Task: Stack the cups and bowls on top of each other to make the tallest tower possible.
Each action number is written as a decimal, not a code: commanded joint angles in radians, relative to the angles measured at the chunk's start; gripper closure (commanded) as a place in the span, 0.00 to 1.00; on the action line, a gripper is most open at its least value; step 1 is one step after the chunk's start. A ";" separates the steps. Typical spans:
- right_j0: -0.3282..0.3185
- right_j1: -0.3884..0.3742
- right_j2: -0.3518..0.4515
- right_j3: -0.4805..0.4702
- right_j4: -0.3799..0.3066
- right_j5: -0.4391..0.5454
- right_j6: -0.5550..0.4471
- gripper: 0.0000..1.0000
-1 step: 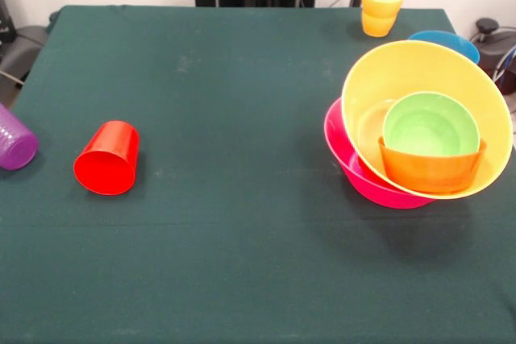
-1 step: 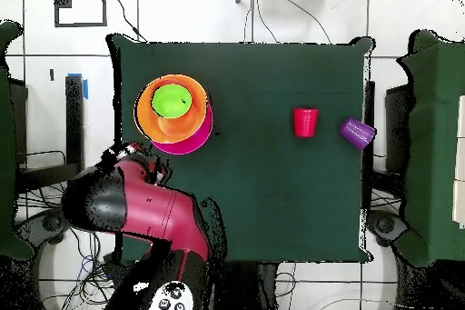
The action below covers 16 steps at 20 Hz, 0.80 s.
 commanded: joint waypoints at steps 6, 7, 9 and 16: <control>-0.016 0.104 0.140 0.122 0.062 -0.171 0.241 0.00; -0.016 0.110 0.144 0.126 0.068 -0.182 0.244 0.00; -0.019 0.116 0.145 0.130 0.076 -0.195 0.242 0.00; -0.019 0.121 0.152 0.157 0.108 -0.220 0.257 0.00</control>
